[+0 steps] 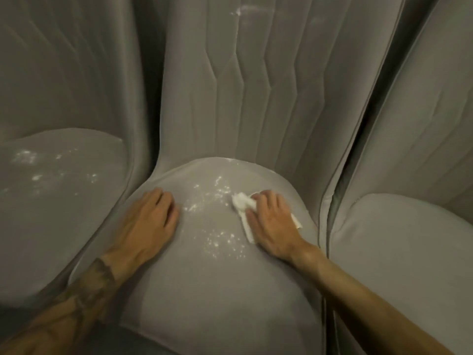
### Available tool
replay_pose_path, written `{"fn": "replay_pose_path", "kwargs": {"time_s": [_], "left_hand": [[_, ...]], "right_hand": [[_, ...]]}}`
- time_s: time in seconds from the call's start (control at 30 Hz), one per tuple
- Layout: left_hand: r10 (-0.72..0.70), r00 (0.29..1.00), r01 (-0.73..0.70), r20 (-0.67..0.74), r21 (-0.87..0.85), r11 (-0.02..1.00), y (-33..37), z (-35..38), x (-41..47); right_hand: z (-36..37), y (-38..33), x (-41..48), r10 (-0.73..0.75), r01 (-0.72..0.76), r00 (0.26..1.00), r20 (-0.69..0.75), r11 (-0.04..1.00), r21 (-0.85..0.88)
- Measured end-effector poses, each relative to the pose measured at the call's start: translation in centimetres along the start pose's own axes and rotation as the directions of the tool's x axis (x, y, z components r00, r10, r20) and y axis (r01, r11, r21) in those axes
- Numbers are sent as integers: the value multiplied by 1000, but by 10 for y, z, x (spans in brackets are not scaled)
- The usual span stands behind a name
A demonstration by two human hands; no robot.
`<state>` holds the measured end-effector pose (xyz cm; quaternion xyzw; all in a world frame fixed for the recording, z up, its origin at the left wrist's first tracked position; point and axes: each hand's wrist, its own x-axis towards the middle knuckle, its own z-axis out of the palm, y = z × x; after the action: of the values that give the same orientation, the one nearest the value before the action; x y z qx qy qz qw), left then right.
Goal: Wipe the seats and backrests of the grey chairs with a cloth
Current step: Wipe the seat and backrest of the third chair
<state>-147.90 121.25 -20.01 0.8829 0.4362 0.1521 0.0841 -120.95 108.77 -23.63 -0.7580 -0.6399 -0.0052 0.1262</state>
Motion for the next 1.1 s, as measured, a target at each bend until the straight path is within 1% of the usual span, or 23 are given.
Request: {"fn": "replay_pose_path", "kwargs": {"time_s": [0.07,0.1,0.17,0.23,0.27,0.3,0.4,0.47,0.5,0.53,0.57,0.63,0.67,0.7,0.77,0.8,0.87,0.9,0.93,1.0,1.03,1.07,1.1], "left_hand": [[89,995,-90,43,45,995,-11,-7,15],[144,987,-147,69,50,988,-16,-9,20],[232,966,-237,117,32,971,-28,-9,28],[296,947,-299,125,5,954,-40,-5,36],[321,940,-322,116,-8,947,-44,-4,38],[348,932,-348,98,-15,937,-46,-2,41],[377,925,-375,46,-43,926,-51,4,45],[371,928,-371,-14,-61,926,-53,9,43],[388,921,-389,-32,-44,920,-55,12,41],[410,912,-410,-30,-25,912,-58,14,40],[429,903,-429,-36,-4,903,-60,16,39],[359,929,-364,-90,-38,931,-63,17,39],[321,940,-330,-116,-67,942,-63,17,39],[312,941,-324,-136,-78,943,-61,19,39],[320,934,-332,-156,-60,941,-61,22,37],[325,932,-337,-161,-52,940,-62,22,36],[337,928,-346,-162,-33,938,-64,22,36],[344,925,-352,-164,-22,936,-65,22,35],[346,924,-353,-163,-16,935,-64,22,35],[355,920,-362,-166,-14,932,-63,21,35],[353,919,-360,-175,-7,933,-63,21,35],[350,919,-357,-180,-3,934,-62,21,34],[350,919,-356,-182,-1,934,-61,21,34]], "right_hand": [[-10,2,1,-3,2,1000,17,999,45],[-16,9,5,31,-31,1000,3,999,35],[-24,20,18,192,-192,981,-6,981,-20],[-25,19,32,364,-365,931,-25,927,-88],[-22,10,37,393,-396,918,-45,913,-94],[-15,-4,42,376,-380,925,-60,922,-70],[8,-42,45,198,-197,980,-30,979,45],[9,-40,44,133,-131,991,-22,988,76],[8,-31,43,134,-132,990,-45,990,53],[6,-19,41,180,-180,981,-69,984,-4],[2,-6,39,282,-288,955,-88,956,-59],[-3,7,44,523,-537,843,-126,832,-143],[-1,1,49,561,-576,817,-131,797,-181],[4,-10,53,518,-533,846,-123,818,-218],[18,-38,53,319,-329,944,-79,925,-189],[20,-47,46,247,-253,967,-66,959,-128],[16,-43,28,185,-188,981,-60,980,-57],[11,-32,22,212,-215,976,-57,975,-61],[6,-19,21,279,-283,959,-59,956,-80],[1,-2,25,478,-485,874,-86,866,-125],[2,-3,30,517,-528,849,-111,834,-157],[5,-13,35,492,-507,862,-121,844,-175],[11,-27,38,419,-432,901,-110,888,-159]]}}
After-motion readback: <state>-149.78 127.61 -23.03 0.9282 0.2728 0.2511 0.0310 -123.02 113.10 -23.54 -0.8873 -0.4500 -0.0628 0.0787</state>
